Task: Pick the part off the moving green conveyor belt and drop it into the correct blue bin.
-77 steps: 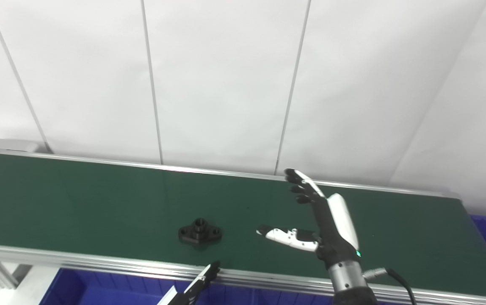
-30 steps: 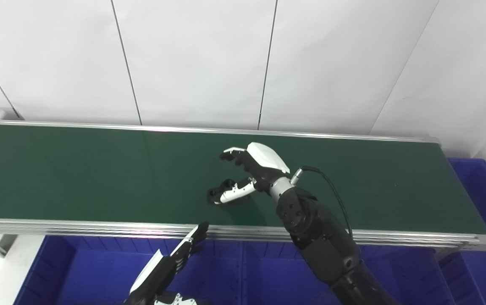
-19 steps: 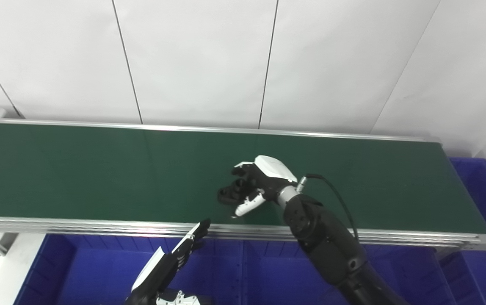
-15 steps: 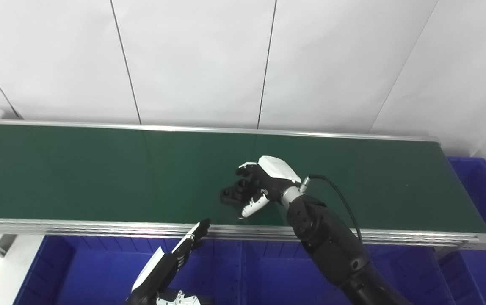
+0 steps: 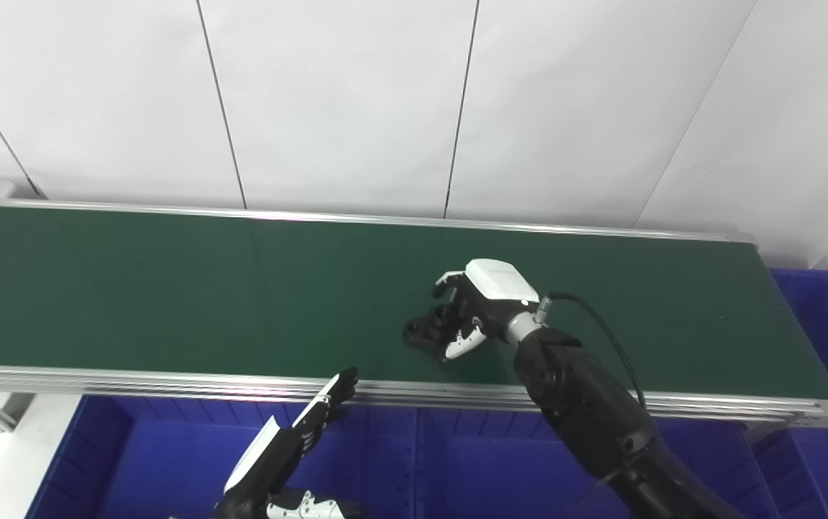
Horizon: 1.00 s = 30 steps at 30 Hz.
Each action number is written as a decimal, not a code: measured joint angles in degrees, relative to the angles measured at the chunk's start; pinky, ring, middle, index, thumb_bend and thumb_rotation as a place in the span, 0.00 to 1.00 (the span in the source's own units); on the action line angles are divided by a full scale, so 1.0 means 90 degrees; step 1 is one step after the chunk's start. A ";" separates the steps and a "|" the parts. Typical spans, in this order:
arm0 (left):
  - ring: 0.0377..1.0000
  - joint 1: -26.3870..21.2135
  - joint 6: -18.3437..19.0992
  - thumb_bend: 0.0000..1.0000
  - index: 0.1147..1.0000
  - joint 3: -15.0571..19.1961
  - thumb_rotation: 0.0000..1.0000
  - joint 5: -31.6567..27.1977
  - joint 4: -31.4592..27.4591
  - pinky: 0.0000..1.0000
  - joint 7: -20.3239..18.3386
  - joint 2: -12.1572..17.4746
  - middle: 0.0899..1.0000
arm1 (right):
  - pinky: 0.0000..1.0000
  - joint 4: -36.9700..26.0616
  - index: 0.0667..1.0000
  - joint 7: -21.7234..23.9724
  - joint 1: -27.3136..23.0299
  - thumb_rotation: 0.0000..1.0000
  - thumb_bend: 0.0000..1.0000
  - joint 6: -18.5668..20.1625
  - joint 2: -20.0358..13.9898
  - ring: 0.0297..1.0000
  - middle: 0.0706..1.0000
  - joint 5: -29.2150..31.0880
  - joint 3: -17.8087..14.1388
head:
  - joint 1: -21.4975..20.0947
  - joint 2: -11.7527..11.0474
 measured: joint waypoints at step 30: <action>0.96 -0.0049 -0.0040 0.86 0.99 0.0050 0.49 -0.0092 0.0076 0.92 0.0021 -0.0057 0.98 | 0.23 -0.1082 0.45 -0.1487 0.1326 0.00 0.53 -0.0692 0.0005 0.26 0.43 -0.0337 -0.0004 | -0.0127 -0.0029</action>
